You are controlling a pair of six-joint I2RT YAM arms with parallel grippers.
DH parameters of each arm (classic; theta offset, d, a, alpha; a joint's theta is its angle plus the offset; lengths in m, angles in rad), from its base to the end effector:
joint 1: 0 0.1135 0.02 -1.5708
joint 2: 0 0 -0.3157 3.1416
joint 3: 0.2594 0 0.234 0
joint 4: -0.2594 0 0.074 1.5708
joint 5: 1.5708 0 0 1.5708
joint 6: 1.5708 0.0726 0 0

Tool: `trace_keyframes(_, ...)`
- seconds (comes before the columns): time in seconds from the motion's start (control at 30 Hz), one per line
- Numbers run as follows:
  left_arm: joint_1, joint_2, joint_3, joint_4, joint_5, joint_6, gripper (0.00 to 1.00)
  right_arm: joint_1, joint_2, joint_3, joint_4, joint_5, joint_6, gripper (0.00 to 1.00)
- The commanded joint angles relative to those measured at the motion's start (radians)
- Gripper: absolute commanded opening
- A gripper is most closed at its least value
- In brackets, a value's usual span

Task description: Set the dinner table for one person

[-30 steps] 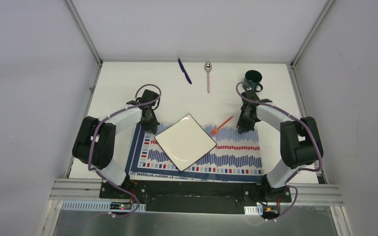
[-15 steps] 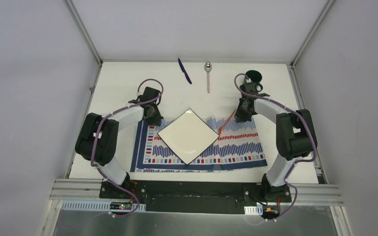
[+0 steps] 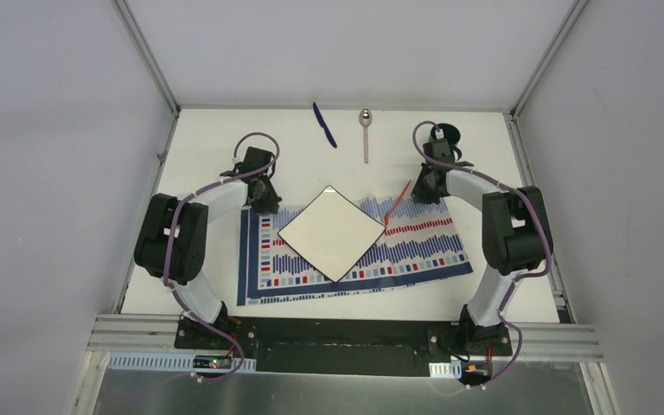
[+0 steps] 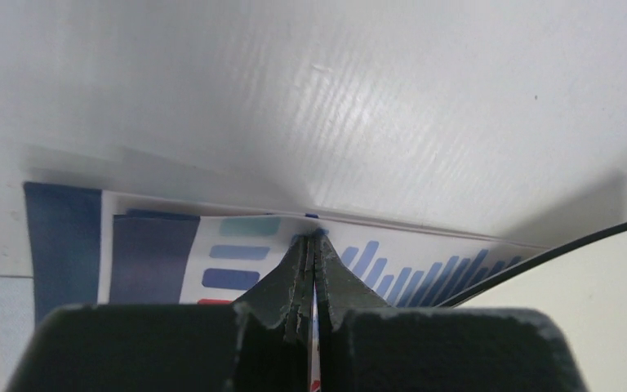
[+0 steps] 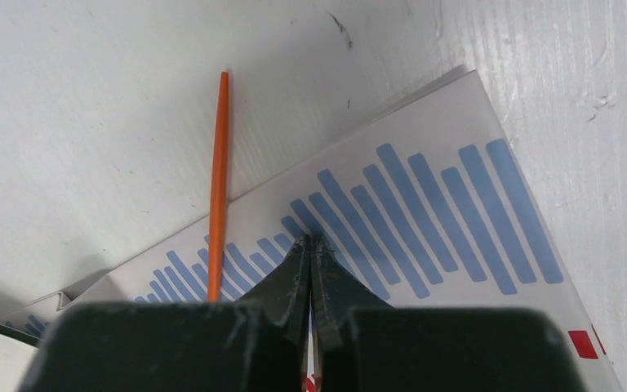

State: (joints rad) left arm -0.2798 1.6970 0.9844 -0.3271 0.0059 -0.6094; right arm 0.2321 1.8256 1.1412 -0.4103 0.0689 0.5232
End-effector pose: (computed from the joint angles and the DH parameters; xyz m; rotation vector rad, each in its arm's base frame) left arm 0.3309 -0.0955 0.1978 -0.4321 2.6113 -0.3167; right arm 0.3708 0.0825 0.1924 0.4094 2.6386 0.1534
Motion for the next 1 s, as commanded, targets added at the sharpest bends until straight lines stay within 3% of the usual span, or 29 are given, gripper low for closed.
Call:
trace_keyframes(0.0,0.037,0.026,0.045,0.025,-0.042,0.037,0.0,-0.02,0.069,0.017,0.091,0.052,0.011,0.0)
trace_keyframes(0.6,0.06,0.112,0.162,0.027,-0.036,0.066,0.0,-0.026,0.097,0.056,0.115,0.049,0.021,0.0)
trace_keyframes(0.63,0.06,0.099,0.163,0.03,-0.035,0.07,0.0,-0.026,0.081,0.048,0.118,0.049,0.017,0.02)
trace_keyframes(0.77,0.06,-0.002,0.167,0.035,-0.045,0.111,0.0,-0.015,0.007,0.021,0.12,0.082,-0.007,0.28)
trace_keyframes(0.97,0.06,-0.1,0.268,-0.084,-0.11,0.19,0.06,0.0,-0.086,0.018,0.078,0.122,-0.032,0.4)
